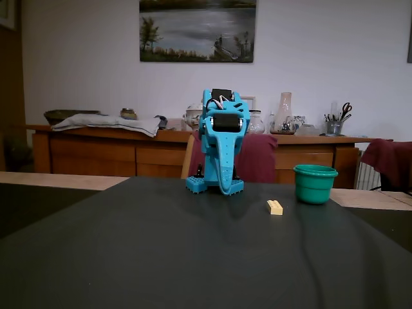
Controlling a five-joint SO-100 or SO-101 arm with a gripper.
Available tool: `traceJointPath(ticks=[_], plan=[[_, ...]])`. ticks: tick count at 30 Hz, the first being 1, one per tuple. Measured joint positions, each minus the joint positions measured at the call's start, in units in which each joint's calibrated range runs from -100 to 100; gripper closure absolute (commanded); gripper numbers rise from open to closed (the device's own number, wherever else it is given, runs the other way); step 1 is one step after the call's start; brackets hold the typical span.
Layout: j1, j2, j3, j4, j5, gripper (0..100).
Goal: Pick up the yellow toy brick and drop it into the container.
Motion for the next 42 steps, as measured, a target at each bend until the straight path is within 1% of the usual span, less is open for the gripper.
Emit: traceJointPath(ticks=[2, 5, 7, 9, 11, 15, 23, 25, 29, 31, 35, 38, 40, 42], plan=[[1.7, 0.0, -3.9, 1.2, 0.7, 100], [0.7, 0.0, -13.0, 7.1, 6.9, 100], [-2.4, -0.1, -17.1, 10.5, 9.3, 100], [-6.6, -0.1, -21.0, 13.6, 11.0, 100], [-8.0, 0.1, -22.1, 14.2, 11.2, 100], [-11.8, 1.1, -25.1, 15.0, 13.7, 100], [-12.3, 24.5, -40.2, 15.0, 15.2, 100], [-12.3, 33.5, -46.5, 16.5, 16.6, 100], [-12.2, 43.3, -54.4, 20.7, 18.8, 100], [-12.3, 46.6, -56.6, 22.8, 20.9, 100], [-18.3, 48.9, -57.6, 28.4, 27.3, 100], [-22.9, 49.6, -57.6, 33.5, 28.2, 100], [-29.0, 49.7, -57.5, 37.8, 28.2, 100], [-33.6, 49.6, -55.0, 39.2, 28.3, 100]])
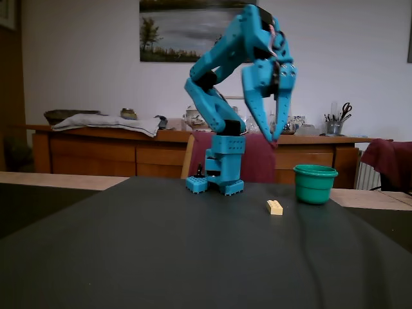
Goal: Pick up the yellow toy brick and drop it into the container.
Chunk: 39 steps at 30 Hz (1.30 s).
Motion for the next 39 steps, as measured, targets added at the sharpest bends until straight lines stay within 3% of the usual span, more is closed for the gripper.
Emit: traceJointPath(ticks=[3, 9, 12, 16, 20, 25, 31, 39], plan=[[-5.0, 0.2, 4.2, 0.2, 0.0, 100], [-5.6, 0.3, 5.3, -1.8, -1.6, 99], [-1.7, 1.7, 7.9, -5.0, -1.7, 93], [2.0, 7.0, 13.1, -9.4, -1.7, 93], [1.4, 8.2, 13.6, -10.8, -1.7, 91], [-3.0, 10.5, 14.3, -13.2, -2.6, 82], [-4.5, 10.3, 15.2, -15.7, -2.7, 81], [-4.2, 10.3, 22.4, -23.4, 0.3, 75]])
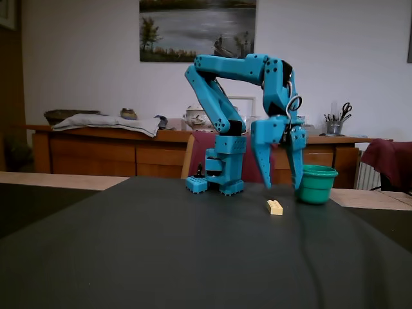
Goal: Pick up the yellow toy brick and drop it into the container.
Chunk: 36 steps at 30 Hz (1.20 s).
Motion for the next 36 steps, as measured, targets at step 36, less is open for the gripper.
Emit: traceJointPath(ticks=[36], plan=[[8.5, 0.0, 10.6, -15.6, 8.9, 75]])
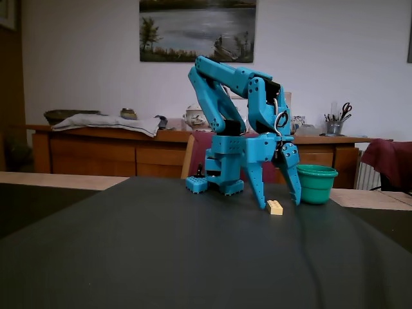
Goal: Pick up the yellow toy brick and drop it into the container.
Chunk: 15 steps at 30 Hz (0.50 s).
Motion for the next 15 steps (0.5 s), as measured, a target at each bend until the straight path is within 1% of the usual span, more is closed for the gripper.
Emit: traceJointPath(ticks=[10, 11, 13, 15], plan=[[1.4, 0.0, 1.4, -0.2, 0.2, 75], [1.6, 0.0, 1.4, -0.4, 0.2, 77], [1.7, 0.0, 1.4, -0.4, 0.2, 85], [1.7, 0.0, 1.4, -0.4, 0.2, 97]])
